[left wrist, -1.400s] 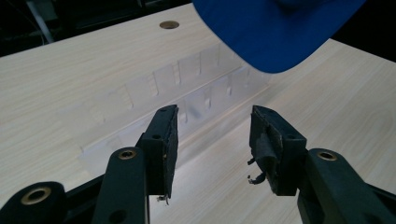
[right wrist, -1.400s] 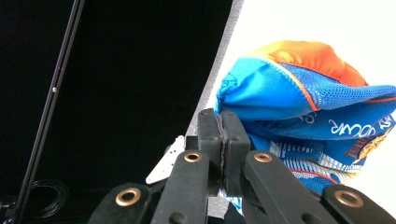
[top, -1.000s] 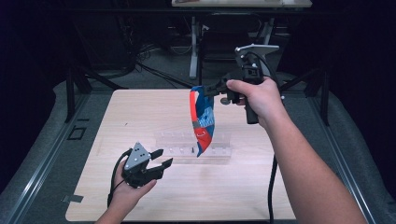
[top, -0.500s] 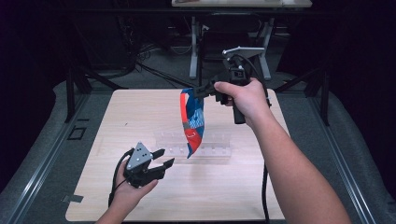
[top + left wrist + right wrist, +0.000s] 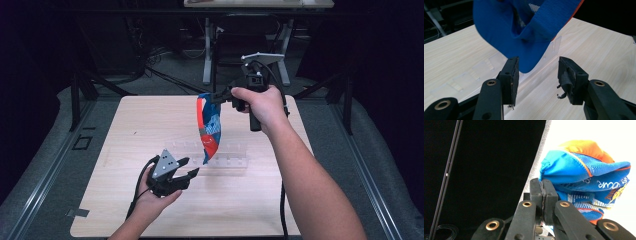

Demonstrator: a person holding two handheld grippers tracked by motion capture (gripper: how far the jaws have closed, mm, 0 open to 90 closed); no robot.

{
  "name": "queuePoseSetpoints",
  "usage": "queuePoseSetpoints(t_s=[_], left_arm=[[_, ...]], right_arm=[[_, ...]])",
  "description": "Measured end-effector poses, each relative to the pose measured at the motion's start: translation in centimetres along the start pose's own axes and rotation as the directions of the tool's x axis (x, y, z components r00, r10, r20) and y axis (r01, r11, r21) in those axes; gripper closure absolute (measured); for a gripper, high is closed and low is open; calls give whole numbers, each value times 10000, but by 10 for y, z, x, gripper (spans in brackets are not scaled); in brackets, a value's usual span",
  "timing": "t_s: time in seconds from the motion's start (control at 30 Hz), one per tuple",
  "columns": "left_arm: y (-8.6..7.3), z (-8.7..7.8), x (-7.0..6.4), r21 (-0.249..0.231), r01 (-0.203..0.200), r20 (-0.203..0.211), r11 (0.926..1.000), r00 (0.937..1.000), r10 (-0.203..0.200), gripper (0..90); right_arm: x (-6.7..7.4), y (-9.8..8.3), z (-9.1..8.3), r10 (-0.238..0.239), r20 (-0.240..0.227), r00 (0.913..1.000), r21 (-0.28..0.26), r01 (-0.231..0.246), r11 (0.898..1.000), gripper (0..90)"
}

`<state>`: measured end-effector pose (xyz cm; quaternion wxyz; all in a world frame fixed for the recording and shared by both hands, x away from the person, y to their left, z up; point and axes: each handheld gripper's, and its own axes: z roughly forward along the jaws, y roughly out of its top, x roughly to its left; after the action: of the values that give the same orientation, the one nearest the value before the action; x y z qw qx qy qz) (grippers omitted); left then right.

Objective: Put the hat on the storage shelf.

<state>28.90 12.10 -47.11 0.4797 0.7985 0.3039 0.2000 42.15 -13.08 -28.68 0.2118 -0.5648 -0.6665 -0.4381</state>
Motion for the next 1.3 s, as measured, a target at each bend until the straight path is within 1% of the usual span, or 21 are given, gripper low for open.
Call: queuePoseSetpoints(t_s=[0.03, 0.07, 0.17, 0.2, 0.23, 0.27, 0.37, 0.4, 0.43, 0.47, 0.6, 0.7, 0.8, 0.87, 0.97, 1.0, 1.1, 1.17, 1.2, 1.3], left_arm=[[0, 0, 0, 0, 0, 0, 10000, 10000, 0, 523], [1, 5, -2, 59, -32, 10, 10000, 10000, 32, 524], [3, 10, -4, 120, -118, 35, 9999, 9999, 118, 528], [5, 14, -7, 54, -167, 33, 9998, 9999, 167, 531], [5, 14, -7, 54, -167, 33, 9998, 9999, 167, 533], [7, 18, -10, 83, -345, -6, 9994, 9994, 345, 539], [10, 22, -11, 95, -458, -69, 9989, 9989, 459, 562], [11, 25, -12, 178, -531, -103, 9984, 9985, 533, 562], [11, 27, -12, 190, -568, -132, 9982, 9983, 570, 581], [11, 28, -12, 301, -617, -127, 9976, 9980, 621, 595], [9, 35, -13, 494, -613, -272, 9969, 9977, 627, 646], [9, 38, -12, 471, -603, -254, 9971, 9978, 615, 673], [8, 44, -13, 492, -701, -355, 9963, 9968, 719, 698], [7, 47, -14, 504, -698, -411, 9963, 9966, 719, 714], [7, 48, -13, 582, -688, -415, 9959, 9966, 713, 748], [7, 50, -12, 571, -684, -597, 9960, 9956, 718, 775], [7, 50, -11, 579, -678, -570, 9960, 9958, 711, 829], [7, 49, -11, 645, -869, -639, 9941, 9938, 910, 849], [7, 48, -12, 690, -1029, -727, 9923, 9915, 1079, 857], [7, 46, -10, 713, -1105, -777, 9913, 9902, 1159, 870]], right_arm=[[0, 0, 0, 11, -29, 10000, -13, -11, 10000, 894], [-1, 0, 1, 25, -71, 10000, 4, -25, 10000, 894], [0, -1, 2, -25, -85, 10000, 53, 25, 10000, 893], [1, -2, 4, -27, -118, 9999, 62, 27, 10000, 893], [1, -2, 4, -27, -118, 9999, 62, 27, 10000, 893], [1, -2, 5, -67, -116, 9999, 76, 68, 9999, 893], [2, -2, 6, -62, -150, 9999, 78, 63, 9999, 893], [2, -2, 7, -71, -141, 9999, 62, 72, 10000, 894], [1, -2, 7, -61, -162, 9998, 70, 62, 10000, 894], [1, -2, 7, -57, -172, 9998, 55, 58, 10000, 893], [1, -2, 6, -69, -186, 9998, 36, 70, 10000, 894], [1, -2, 6, -60, -186, 9998, -2, 60, 10000, 893], [1, -2, 6, -45, -178, 9998, -74, 44, 10000, 893], [1, -2, 6, -59, -179, 9998, -28, 59, 10000, 893], [1, -2, 6, -69, -201, 9998, -10, 69, 10000, 893], [1, -2, 7, -55, -198, 9998, -12, 55, 10000, 893], [1, -2, 7, -63, -207, 9998, -15, 63, 10000, 893], [0, -2, 8, -46, -236, 9997, -49, 45, 10000, 893], [-1, -2, 8, -34, -246, 9997, -52, 33, 10000, 893], [-1, -2, 8, -29, -264, 9996, -52, 28, 10000, 893]])
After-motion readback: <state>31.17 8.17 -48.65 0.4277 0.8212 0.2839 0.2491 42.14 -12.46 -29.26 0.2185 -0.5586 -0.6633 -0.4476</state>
